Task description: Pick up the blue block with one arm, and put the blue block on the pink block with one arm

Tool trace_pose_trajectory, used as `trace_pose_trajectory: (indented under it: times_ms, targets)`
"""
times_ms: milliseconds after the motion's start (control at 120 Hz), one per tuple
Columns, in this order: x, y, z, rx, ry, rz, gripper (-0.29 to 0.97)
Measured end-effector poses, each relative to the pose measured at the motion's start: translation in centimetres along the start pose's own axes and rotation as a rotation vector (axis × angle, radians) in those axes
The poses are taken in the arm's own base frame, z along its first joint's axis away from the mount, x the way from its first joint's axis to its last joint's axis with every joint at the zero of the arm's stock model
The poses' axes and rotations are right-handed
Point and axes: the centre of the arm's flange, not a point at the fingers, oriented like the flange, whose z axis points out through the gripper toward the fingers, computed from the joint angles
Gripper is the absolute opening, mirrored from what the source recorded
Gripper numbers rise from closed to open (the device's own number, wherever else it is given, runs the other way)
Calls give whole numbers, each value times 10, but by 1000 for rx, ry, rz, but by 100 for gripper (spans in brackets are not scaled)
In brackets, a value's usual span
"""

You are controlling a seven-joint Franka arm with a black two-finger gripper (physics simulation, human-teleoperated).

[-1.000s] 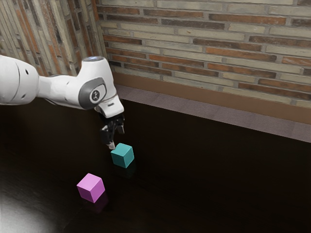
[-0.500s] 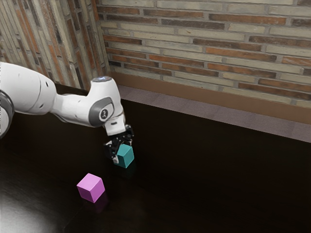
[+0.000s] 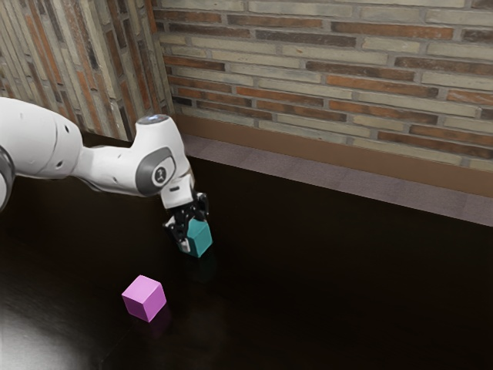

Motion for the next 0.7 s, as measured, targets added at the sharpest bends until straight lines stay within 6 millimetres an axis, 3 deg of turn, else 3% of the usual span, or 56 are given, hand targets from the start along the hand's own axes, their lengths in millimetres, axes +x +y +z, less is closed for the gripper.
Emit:
trace_pose_trajectory:
  times_ms: [125,183,333,533,700]
  targets:
    - [-7,47,-62,55,-12,-29,29]
    - [-6,67,-77,60,-10,-39,29]
    - [-6,100,-71,6,4,-49,31]
    - [-3,154,-99,24,12,-79,34]
    - [-3,175,-84,-24,37,-100,34]
